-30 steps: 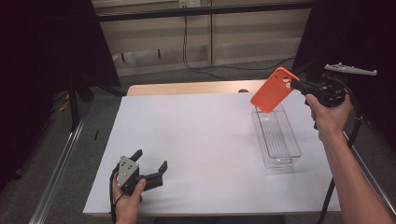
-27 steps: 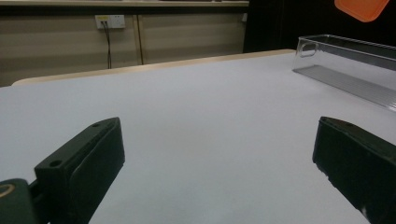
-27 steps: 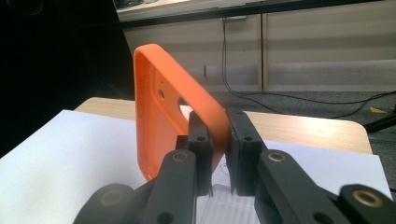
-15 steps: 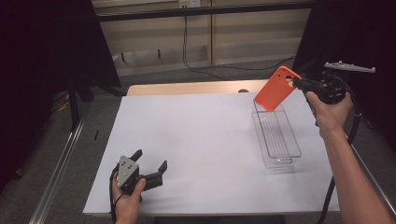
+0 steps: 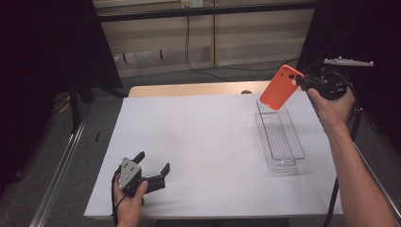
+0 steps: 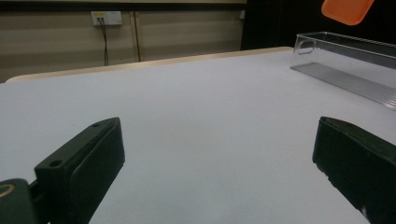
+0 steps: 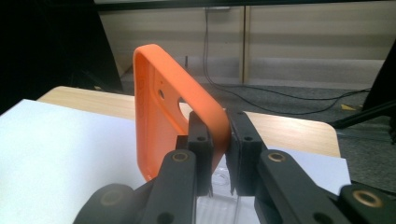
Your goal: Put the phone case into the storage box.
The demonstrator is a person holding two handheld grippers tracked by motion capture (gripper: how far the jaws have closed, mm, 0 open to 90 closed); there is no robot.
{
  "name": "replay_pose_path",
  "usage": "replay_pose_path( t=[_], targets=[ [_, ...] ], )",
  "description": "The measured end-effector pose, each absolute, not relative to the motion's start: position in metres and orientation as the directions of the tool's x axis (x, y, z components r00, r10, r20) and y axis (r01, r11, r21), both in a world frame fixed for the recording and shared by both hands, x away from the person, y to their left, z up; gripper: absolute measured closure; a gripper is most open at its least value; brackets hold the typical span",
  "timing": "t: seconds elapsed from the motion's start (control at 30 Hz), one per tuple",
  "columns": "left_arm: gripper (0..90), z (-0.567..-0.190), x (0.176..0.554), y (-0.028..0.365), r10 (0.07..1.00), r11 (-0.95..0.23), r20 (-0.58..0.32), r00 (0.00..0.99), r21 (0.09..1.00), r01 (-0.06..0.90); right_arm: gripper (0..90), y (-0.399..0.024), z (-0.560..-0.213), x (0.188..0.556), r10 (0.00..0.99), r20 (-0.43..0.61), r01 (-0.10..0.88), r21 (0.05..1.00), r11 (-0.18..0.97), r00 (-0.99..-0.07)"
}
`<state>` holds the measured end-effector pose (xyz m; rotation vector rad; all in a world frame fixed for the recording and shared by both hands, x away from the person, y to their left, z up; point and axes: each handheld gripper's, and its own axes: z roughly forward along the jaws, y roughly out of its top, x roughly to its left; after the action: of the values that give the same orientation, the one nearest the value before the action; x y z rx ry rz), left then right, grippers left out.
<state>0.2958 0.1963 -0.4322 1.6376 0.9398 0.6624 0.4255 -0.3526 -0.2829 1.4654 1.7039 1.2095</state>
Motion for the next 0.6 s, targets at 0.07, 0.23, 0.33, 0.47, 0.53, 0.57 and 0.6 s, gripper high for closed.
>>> replay_pose_path(
  t=[0.07,0.23,0.33,0.47,0.53,0.57,0.6],
  targets=[
    [2.1,-0.432,0.296,0.196,0.846,-0.103,-0.043,0.531,0.965,0.242,81.1,-0.353,-0.284,0.427,0.967,0.123,0.445,0.896,-0.01,-0.225],
    [2.1,-0.433,0.297,0.197,0.847,-0.106,-0.043,0.531,0.963,0.247,81.1,-0.355,-0.288,0.431,0.97,0.1,0.452,0.892,0.01,-0.22],
    [2.1,-0.433,0.297,0.197,0.847,-0.106,-0.044,0.529,0.962,0.25,81.1,-0.356,-0.291,0.435,0.974,0.087,0.461,0.887,0.021,-0.21],
    [2.1,-0.433,0.297,0.196,0.846,-0.108,-0.043,0.532,0.962,0.25,81.1,-0.355,-0.297,0.44,0.975,0.064,0.472,0.88,0.044,-0.21],
    [2.1,-0.433,0.297,0.196,0.848,-0.105,-0.044,0.527,0.963,0.25,81.1,-0.354,-0.299,0.442,0.975,0.06,0.47,0.881,0.049,-0.214],
    [2.1,-0.433,0.297,0.197,0.849,-0.109,-0.041,0.526,0.962,0.251,81.1,-0.354,-0.299,0.442,0.975,0.06,0.467,0.883,0.048,-0.214],
    [2.1,-0.434,0.297,0.197,0.849,-0.104,-0.047,0.527,0.962,0.253,81.1,-0.353,-0.3,0.443,0.974,0.061,0.467,0.883,0.049,-0.217]
  ],
)
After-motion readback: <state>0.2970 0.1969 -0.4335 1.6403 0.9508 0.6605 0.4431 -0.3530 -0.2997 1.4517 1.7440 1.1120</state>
